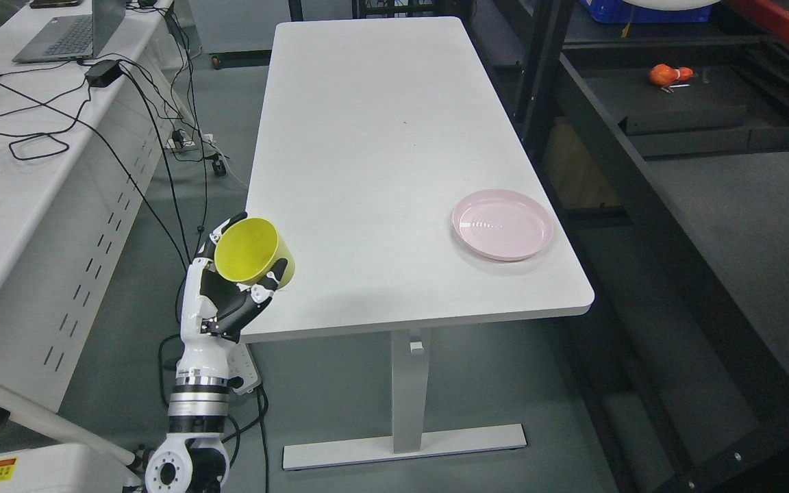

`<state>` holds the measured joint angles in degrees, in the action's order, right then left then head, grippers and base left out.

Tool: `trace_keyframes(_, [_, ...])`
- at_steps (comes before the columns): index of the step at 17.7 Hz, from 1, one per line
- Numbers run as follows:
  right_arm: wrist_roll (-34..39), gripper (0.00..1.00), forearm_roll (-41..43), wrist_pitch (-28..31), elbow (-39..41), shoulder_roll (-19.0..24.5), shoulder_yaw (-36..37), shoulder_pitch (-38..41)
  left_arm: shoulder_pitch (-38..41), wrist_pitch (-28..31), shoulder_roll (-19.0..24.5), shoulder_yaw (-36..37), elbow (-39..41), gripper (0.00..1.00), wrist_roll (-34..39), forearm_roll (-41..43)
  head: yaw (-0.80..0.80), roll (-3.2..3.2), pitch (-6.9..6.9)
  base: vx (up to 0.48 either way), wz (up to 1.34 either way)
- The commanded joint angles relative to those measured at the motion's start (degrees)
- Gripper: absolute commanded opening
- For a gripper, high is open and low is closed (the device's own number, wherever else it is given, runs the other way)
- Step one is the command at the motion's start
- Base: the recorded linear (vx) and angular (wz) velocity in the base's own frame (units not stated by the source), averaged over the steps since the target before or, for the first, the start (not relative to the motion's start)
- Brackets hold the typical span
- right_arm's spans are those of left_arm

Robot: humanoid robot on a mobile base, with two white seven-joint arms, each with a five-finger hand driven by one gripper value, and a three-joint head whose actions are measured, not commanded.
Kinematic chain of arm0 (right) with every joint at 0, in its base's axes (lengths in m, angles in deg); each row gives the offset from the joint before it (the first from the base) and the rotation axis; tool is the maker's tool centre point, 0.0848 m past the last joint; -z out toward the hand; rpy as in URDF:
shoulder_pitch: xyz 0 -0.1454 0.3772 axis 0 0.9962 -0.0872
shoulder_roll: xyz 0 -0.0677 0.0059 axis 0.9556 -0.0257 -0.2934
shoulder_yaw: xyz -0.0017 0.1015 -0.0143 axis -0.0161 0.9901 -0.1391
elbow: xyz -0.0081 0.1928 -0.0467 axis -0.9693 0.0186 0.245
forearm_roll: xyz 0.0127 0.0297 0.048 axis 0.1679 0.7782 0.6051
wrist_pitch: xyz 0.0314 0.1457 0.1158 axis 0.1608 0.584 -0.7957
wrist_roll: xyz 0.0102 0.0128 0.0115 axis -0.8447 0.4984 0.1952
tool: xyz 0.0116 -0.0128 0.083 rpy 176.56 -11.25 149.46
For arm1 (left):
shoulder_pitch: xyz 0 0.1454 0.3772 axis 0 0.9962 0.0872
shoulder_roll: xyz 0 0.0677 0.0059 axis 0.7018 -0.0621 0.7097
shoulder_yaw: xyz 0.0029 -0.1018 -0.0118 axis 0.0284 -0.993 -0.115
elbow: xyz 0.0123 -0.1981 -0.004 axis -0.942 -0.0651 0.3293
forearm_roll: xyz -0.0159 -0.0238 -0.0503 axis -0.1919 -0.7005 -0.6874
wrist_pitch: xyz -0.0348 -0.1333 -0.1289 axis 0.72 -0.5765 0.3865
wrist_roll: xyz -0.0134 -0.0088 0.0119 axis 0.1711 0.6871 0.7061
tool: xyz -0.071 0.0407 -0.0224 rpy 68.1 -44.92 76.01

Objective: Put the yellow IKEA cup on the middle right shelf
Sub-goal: 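Turn toward the metal shelves holding the cup in the left hand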

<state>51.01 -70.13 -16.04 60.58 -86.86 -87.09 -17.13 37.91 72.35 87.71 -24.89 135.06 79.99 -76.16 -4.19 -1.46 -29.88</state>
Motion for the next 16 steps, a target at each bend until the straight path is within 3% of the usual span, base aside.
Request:
trace_keyframes(1, [-0.04, 0.99, 1.41, 0.04, 0.00, -1.00, -0.97, 0.79, 1.02, 0.67, 1.00, -0.33, 2.04, 0.00, 0.06, 0.00, 0.00, 0.00, 0.00, -0.235, 0.03])
trace_keyframes(9, [-0.04, 0.99, 1.41, 0.04, 0.00, -1.00, -0.97, 0.79, 1.46, 1.02, 1.00, 0.28, 1.78, 0.01, 0.23, 0.09, 0.00, 0.00, 0.00, -0.286, -0.12])
trace_keyframes(16, [-0.04, 0.99, 1.41, 0.04, 0.00, -1.00, -0.97, 0.79, 1.19, 1.20, 1.00, 3.88, 1.60, 0.02, 0.58, 0.09, 0.00, 0.00, 0.00, -0.207, -0.72])
